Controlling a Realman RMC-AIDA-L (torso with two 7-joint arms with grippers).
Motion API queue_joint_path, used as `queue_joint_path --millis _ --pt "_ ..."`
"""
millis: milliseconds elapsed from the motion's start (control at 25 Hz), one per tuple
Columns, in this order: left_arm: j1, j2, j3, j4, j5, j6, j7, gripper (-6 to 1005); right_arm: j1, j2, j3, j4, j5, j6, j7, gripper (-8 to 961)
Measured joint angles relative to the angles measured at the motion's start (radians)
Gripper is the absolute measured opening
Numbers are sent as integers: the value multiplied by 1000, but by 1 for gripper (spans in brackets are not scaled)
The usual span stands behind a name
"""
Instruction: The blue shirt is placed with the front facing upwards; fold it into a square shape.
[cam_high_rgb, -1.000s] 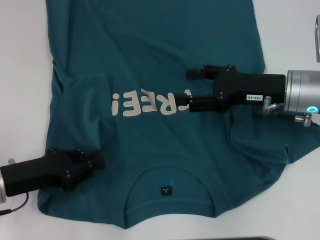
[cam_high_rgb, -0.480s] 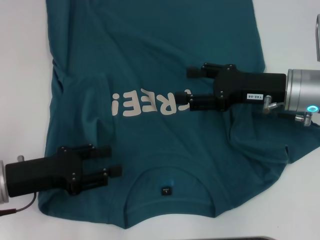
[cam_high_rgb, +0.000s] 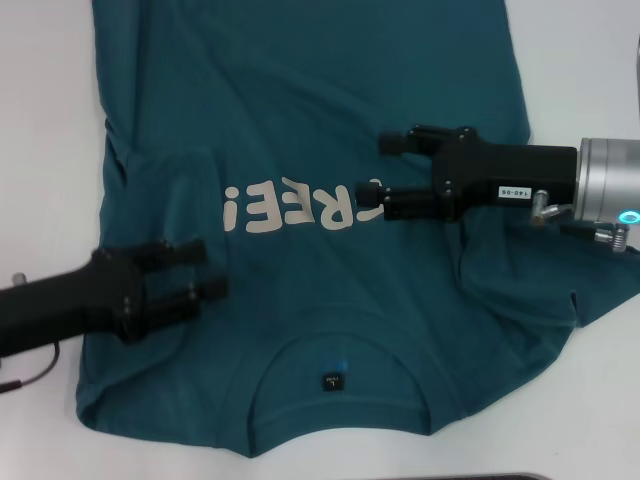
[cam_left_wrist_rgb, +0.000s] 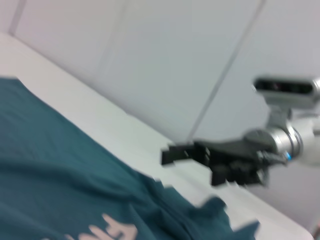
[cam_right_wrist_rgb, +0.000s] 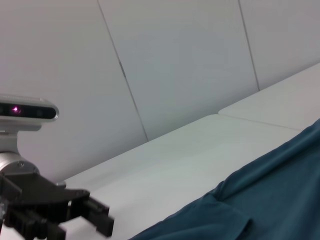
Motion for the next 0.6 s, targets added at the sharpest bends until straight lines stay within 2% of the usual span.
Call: queue_joint_path --millis 200,440,600 --pt "-20 -1 -51 9 -37 -1 -23 623 -6 -16 7 2 0 13 9 898" --pt "-35 -3 -59 12 -85 -4 -53 628 -21 -43 10 4 0 43 24 898" --pt "-52 -3 -54 25 -98 -9 -53 753 -37 -67 29 12 -3 70 64 898"
